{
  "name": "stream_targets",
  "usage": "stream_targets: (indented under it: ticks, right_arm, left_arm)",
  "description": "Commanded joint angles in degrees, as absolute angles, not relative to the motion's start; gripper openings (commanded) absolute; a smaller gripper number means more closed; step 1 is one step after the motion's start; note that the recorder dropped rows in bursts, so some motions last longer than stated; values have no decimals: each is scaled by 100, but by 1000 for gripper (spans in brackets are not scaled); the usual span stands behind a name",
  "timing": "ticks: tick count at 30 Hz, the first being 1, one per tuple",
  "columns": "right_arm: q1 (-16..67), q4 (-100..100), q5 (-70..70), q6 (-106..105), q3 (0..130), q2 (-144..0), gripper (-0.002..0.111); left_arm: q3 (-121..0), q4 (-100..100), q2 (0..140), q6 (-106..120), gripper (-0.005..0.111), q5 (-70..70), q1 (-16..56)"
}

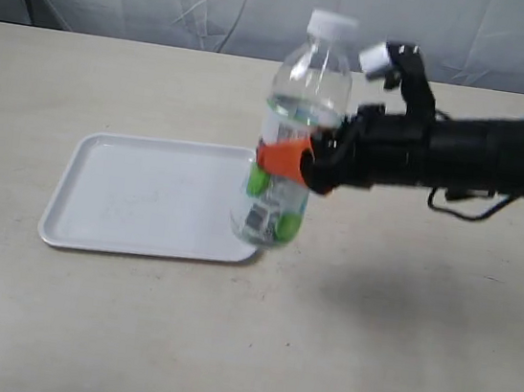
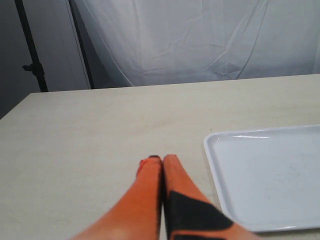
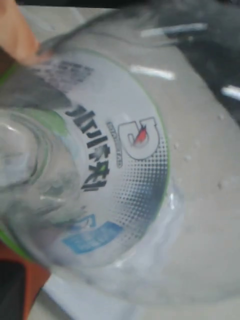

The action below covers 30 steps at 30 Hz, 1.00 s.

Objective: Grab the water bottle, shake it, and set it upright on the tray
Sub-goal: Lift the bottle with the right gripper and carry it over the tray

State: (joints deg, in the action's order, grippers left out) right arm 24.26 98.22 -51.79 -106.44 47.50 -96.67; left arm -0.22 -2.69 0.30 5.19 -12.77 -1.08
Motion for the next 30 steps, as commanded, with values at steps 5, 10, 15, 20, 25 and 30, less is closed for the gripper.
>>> stream_targets:
  ticks: [5,10,15,20,25,30]
  right_arm:
    - [3458,9353,-3668,-10142,7098,-9761,-1]
    - [4618,8662,-2816,-9991,7063,-10964,-1]
    - [4994,8131,-2492,-9869,7564,-10454,-1]
    - [5019,8301,-1746,-9538,7789,-10072,-1]
    - [5032,8316,-1877,-9075,7336,-10584,-1]
    - [5032,8287,-1987,-9065,7940,-9873,-1]
  left_arm:
    - [0,-265,0,514,0,-1191,-107]
    - [0,-265,0,514,0,-1191,-107]
    - [0,-267,0,514,0,-1181,-107]
    - [0,-267,0,514,0,-1181,-107]
    - [0,-256,0,514,0,-1181,-107]
    - [0,-256,0,514,0,-1181,-107]
